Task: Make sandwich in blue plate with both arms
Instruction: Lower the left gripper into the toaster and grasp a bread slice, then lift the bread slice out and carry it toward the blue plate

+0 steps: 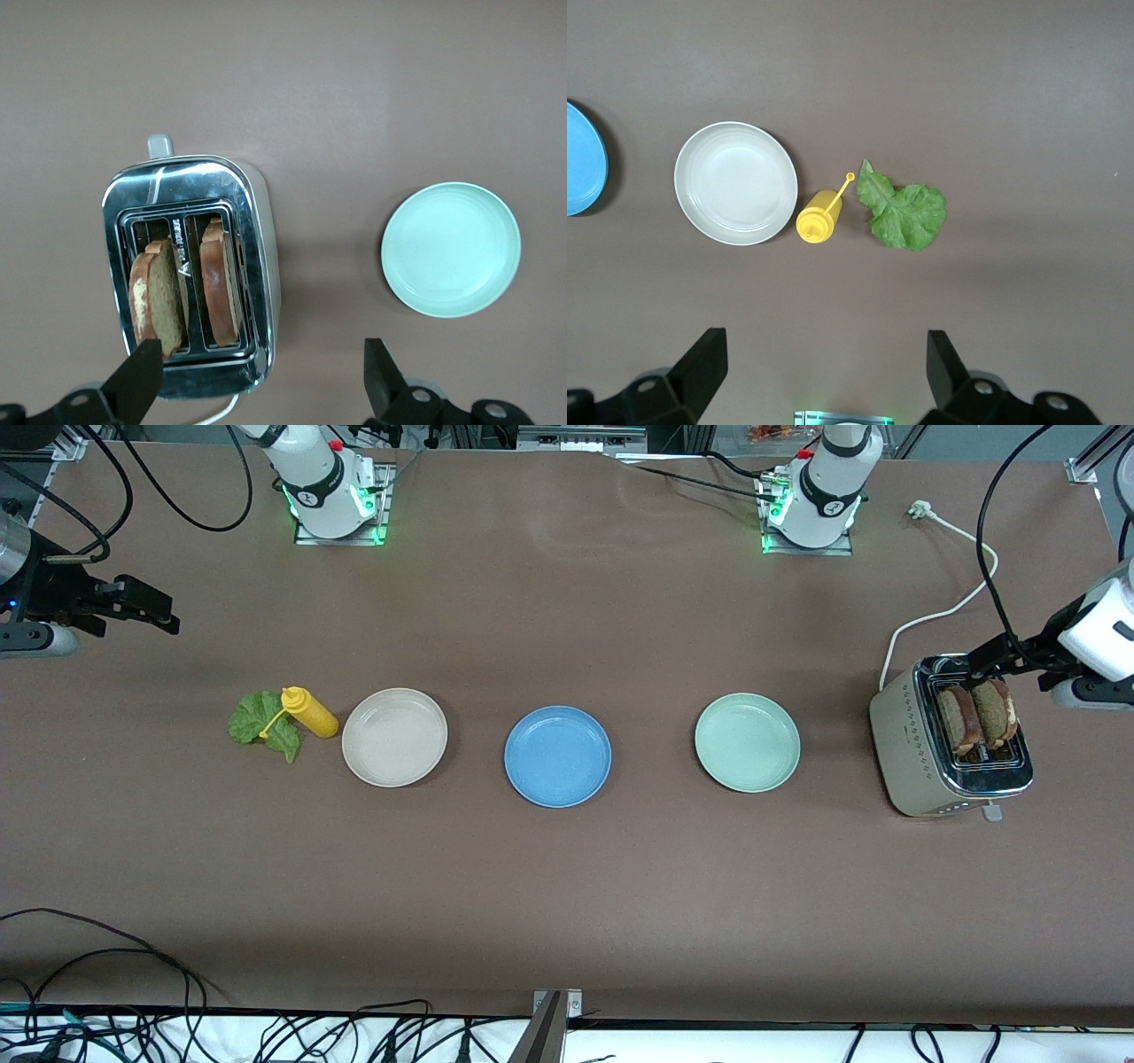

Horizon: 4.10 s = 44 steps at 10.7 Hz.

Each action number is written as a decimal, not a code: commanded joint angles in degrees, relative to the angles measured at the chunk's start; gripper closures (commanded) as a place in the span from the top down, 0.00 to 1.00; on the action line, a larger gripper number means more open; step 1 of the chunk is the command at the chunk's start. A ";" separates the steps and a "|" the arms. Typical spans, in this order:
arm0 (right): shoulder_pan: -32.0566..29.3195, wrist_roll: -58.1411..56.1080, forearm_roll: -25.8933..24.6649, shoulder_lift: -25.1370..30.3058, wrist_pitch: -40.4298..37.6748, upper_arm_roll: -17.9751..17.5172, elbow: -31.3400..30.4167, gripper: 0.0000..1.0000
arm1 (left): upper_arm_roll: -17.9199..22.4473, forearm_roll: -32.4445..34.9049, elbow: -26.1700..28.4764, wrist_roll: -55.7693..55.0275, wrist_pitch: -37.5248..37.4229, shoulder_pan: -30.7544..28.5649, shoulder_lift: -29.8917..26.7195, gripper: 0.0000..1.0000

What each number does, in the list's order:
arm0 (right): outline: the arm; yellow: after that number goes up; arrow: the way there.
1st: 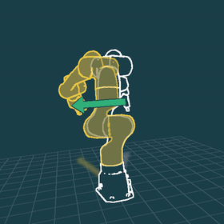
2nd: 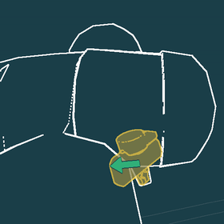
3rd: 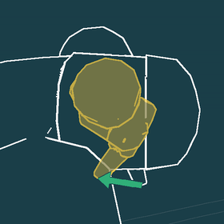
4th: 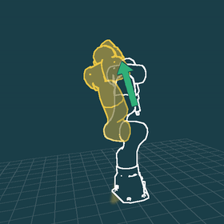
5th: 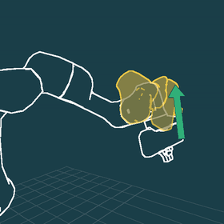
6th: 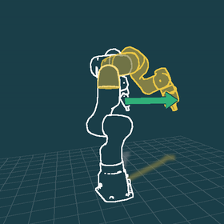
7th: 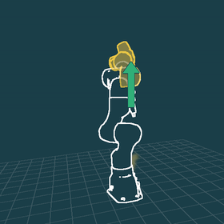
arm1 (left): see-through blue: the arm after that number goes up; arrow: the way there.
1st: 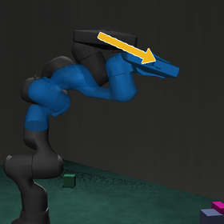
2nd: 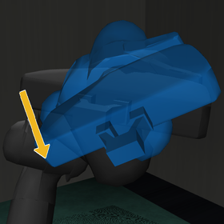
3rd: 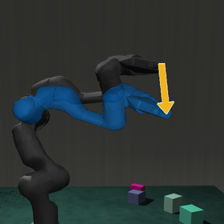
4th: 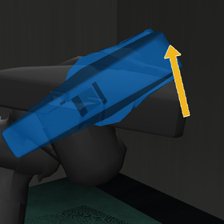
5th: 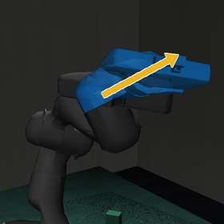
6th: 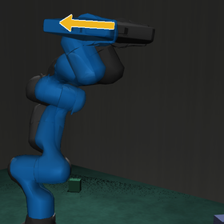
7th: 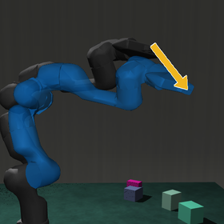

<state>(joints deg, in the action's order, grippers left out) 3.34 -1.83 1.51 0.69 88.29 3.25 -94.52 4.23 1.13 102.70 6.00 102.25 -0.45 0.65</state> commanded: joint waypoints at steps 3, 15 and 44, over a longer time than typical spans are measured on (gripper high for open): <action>0.17 0.68 -0.63 0.63 -1.01 -0.26 0.30 1.00 | 1.13 1.41 7.16 1.20 9.28 -1.04 0.93 0.98; 0.17 0.77 -0.63 0.63 -0.84 -0.96 0.30 1.00 | 2.09 3.79 15.17 1.20 20.10 -1.39 4.52 0.98; 0.17 0.77 -0.46 0.63 -1.01 -0.96 0.39 1.00 | 1.58 5.81 9.10 0.24 12.73 -1.22 -1.35 0.00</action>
<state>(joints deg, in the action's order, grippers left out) 3.38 -1.81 1.51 0.70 88.19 2.45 -94.53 6.94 5.69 112.42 6.10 118.34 -1.61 2.80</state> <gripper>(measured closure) 0.000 0.916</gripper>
